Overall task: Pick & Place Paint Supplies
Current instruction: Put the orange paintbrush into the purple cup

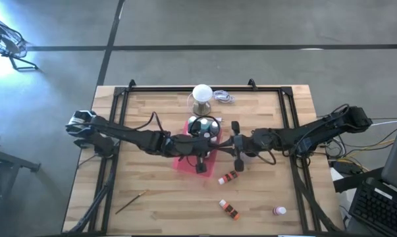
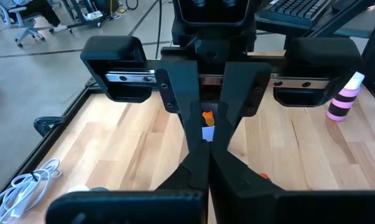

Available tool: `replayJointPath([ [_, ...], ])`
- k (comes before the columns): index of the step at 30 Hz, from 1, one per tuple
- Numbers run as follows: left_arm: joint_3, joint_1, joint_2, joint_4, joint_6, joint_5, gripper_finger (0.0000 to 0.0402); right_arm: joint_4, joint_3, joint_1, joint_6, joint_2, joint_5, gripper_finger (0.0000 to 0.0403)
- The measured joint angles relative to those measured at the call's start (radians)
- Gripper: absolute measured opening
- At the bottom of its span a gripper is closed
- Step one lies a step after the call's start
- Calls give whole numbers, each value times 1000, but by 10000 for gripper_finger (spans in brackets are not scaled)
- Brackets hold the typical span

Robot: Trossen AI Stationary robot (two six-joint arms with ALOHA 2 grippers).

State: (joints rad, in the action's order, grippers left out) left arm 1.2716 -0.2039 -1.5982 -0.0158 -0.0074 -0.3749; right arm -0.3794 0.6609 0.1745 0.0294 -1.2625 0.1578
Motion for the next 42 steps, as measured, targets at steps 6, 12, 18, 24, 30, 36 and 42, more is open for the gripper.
replayJointPath([
  [6, 0, 0, 0, 0, 0, 1, 16, 2, 0, 0, 1, 0, 1, 14],
  [12, 0, 0, 0, 0, -10, 0, 36, 8, 0, 0, 2, 0, 1, 14],
  [18, 28, -1, -1, -49, -13, -3, 108, 8, 0, 0, 8, 0, 1, 13],
  [24, 123, -2, 7, -273, -54, -72, 192, 8, 0, 0, 8, 0, 1, 13],
  [30, 183, -19, 35, -475, -136, -194, 209, 8, -1, 0, 36, 9, 3, 13],
  [36, 141, -54, 89, -541, -206, -371, 191, 16, -1, 0, 93, 110, 81, 13],
  [42, 69, -59, 114, -561, -281, -374, 178, 369, 80, 15, 2, 302, 141, 13],
])
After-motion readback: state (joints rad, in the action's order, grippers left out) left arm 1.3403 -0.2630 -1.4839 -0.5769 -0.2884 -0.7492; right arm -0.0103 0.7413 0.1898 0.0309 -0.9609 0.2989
